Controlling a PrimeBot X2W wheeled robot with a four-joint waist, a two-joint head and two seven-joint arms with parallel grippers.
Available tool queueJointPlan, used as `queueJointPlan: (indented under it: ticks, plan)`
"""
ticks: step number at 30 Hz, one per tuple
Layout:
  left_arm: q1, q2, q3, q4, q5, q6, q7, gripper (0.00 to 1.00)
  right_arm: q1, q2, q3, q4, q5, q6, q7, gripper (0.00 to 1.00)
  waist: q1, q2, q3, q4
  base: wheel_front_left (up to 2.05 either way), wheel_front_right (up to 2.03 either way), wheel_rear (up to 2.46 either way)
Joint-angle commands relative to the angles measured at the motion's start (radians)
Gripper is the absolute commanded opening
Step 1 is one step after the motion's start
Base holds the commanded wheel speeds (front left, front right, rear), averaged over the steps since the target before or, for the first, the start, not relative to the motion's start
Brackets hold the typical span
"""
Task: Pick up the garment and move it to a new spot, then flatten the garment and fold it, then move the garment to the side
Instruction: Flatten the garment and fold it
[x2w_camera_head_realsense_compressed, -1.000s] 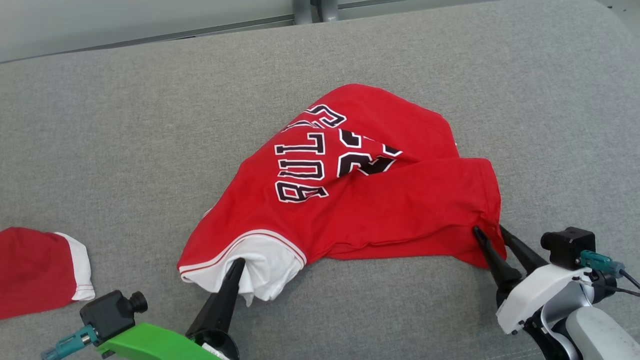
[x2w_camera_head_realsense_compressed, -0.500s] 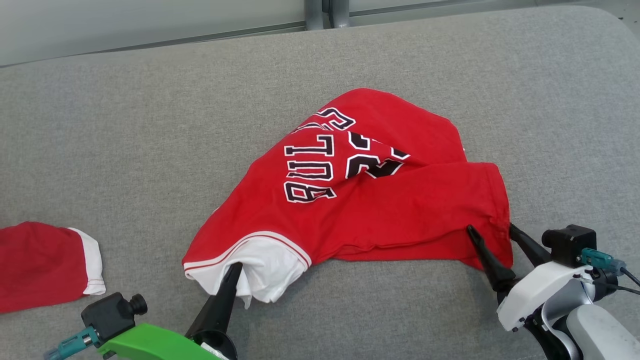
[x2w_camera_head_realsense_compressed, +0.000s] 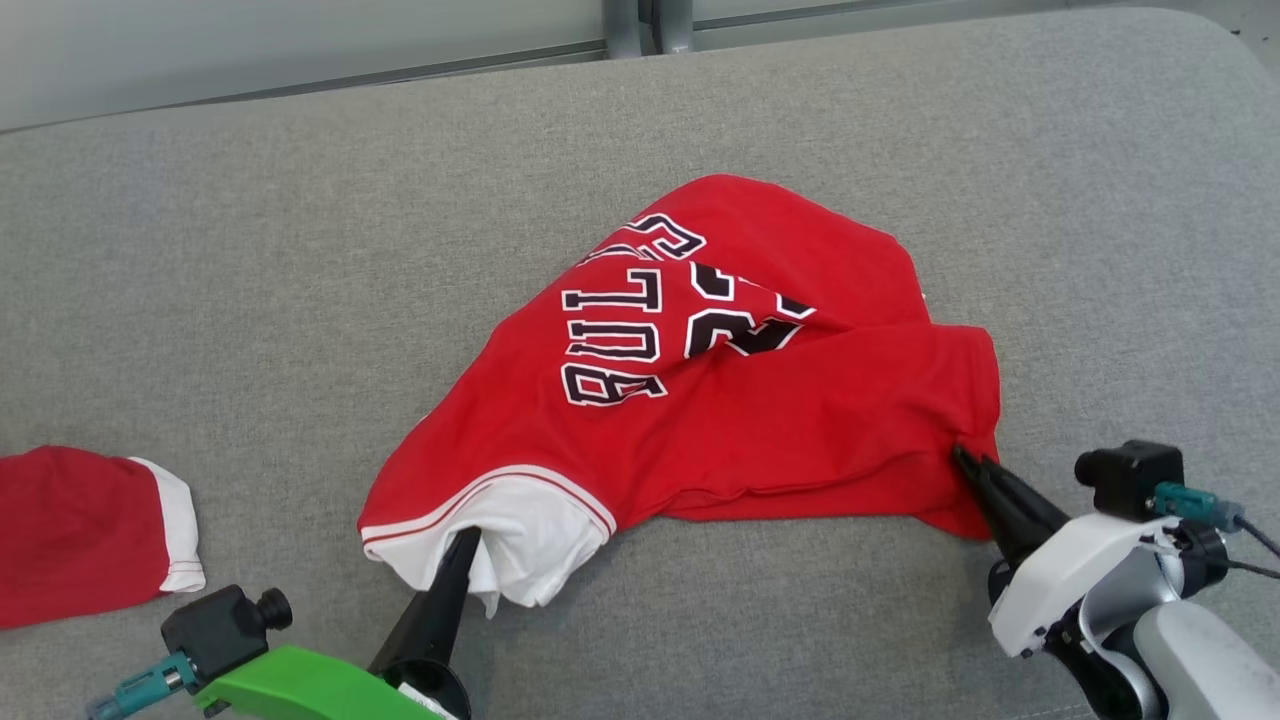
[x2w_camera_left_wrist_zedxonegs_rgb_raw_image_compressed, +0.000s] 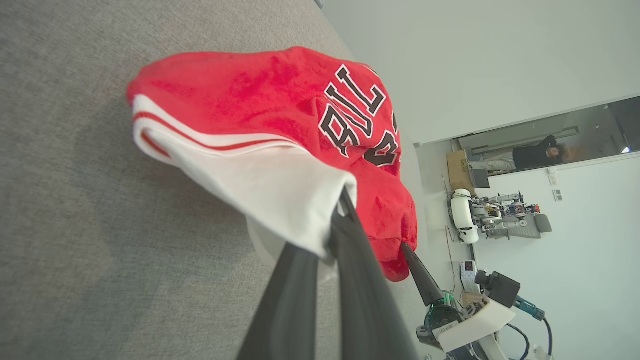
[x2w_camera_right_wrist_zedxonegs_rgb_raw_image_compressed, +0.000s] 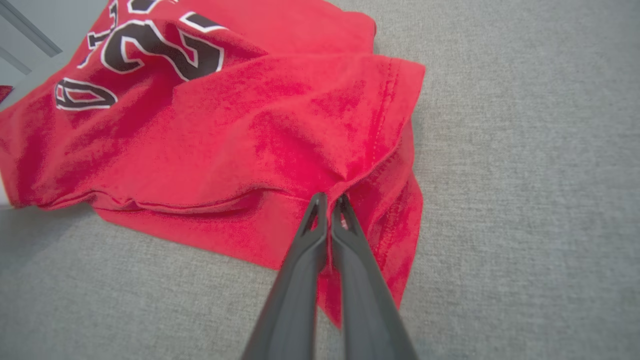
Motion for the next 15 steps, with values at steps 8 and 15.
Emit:
queueJointPlan:
  ticks: [8, 15]
  plan:
    - [-0.151, 0.042, 0.045, -0.074, -0.017, -0.013, 0.044, 0.0, -0.142, -0.05, -0.132, -0.162, 0.206, 0.0, 0.046, 0.0, 0.0, 0.0027, 0.073, 0.026, 0.0, 0.0, 0.0]
    - [-0.693, 0.109, 0.076, 0.058, -0.032, 0.044, 0.254, 0.0, -0.498, -0.027, -0.325, -0.126, 0.269, 0.0, 0.224, 0.0, 0.0, 0.0027, 0.191, 0.102, 0.0, 0.0, 0.0]
